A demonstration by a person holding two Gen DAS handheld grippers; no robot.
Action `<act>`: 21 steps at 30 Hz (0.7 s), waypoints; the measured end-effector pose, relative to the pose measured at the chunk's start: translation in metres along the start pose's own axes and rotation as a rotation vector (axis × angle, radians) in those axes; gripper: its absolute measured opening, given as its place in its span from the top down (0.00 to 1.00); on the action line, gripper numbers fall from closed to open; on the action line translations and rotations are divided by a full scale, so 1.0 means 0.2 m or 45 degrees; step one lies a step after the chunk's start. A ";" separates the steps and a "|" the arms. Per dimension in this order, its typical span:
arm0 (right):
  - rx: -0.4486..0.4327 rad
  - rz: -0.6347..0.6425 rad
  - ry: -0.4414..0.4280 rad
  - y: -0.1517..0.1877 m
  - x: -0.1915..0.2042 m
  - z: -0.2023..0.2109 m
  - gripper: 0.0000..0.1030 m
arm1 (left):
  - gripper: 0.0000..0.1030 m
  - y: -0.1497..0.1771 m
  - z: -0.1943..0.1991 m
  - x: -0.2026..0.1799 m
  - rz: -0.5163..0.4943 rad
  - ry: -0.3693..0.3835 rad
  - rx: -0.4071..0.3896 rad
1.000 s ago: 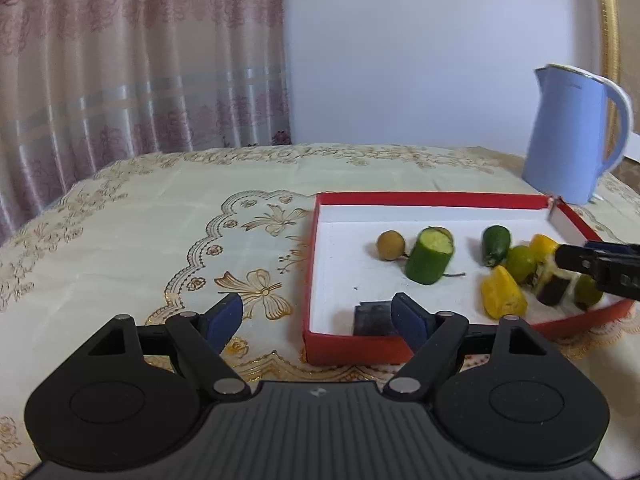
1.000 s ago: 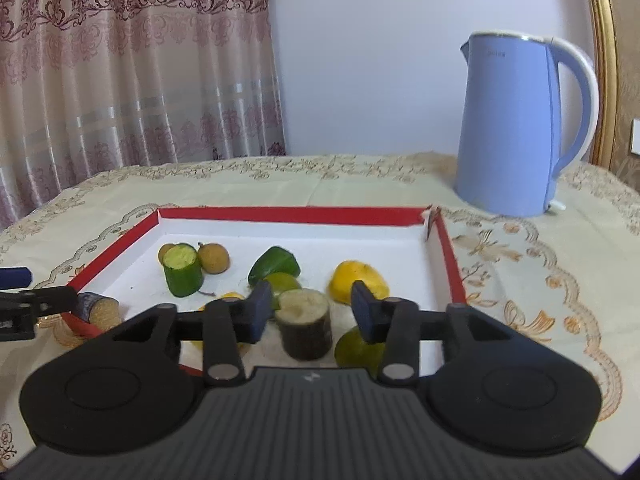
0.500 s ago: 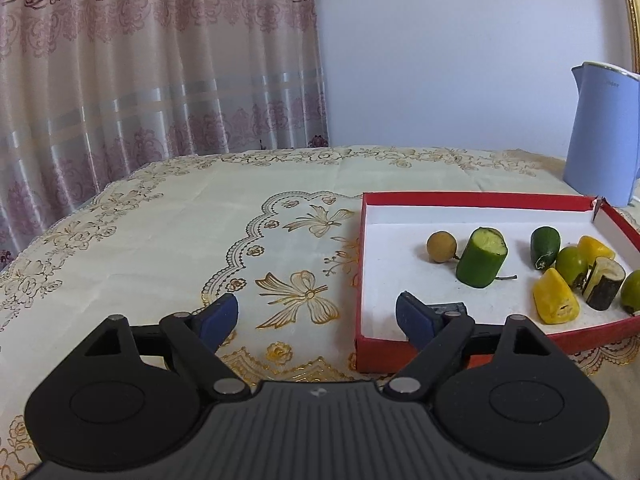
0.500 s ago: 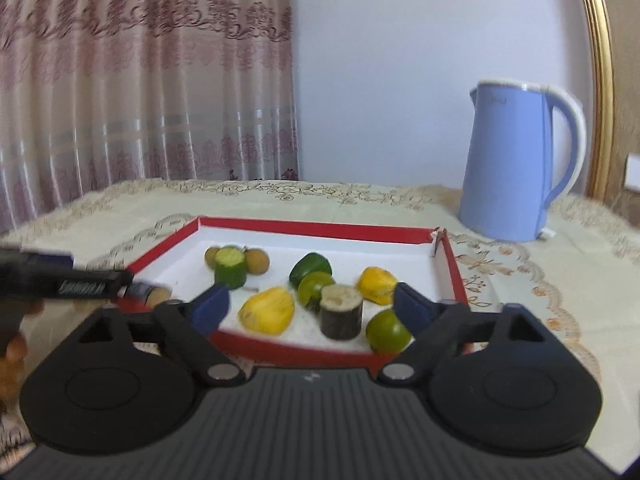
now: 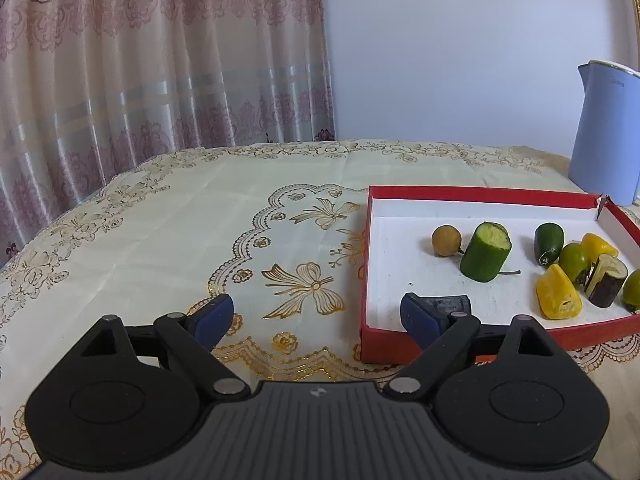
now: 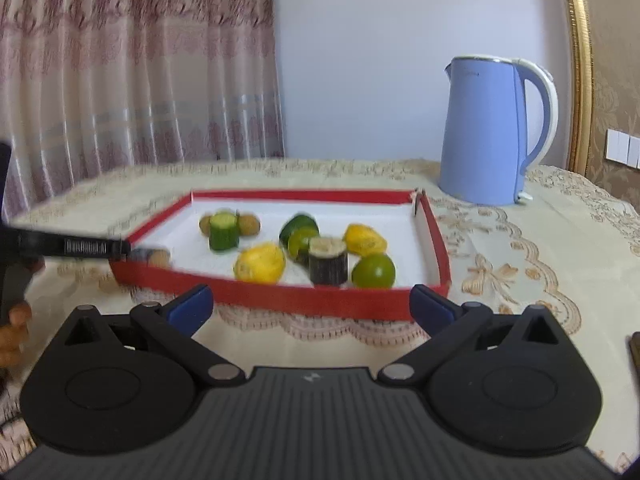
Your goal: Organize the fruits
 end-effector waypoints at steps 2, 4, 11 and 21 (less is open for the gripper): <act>0.032 0.032 0.003 0.03 0.02 -0.01 0.00 | 0.12 0.00 0.01 -0.01 -0.011 -0.005 -0.006; 0.043 0.047 -0.001 0.04 0.03 -0.01 0.00 | 0.11 0.00 0.02 -0.01 -0.023 -0.009 -0.013; 0.069 0.021 -0.004 0.05 0.03 -0.03 0.00 | 0.11 -0.02 0.05 -0.04 -0.024 0.038 -0.047; 0.110 0.012 0.003 0.07 0.02 -0.06 0.00 | 0.11 -0.02 0.06 -0.07 -0.030 0.083 -0.044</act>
Point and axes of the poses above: each gripper's, at about its wrist camera, not at the fingertips, and z roughly against the way its jaws point, x to its left, y to its underside, the point moved 10 cm from there along -z, roughly the way its jaws point, and after that the axes turned 14 degrees about y, right-handed, at the moved point
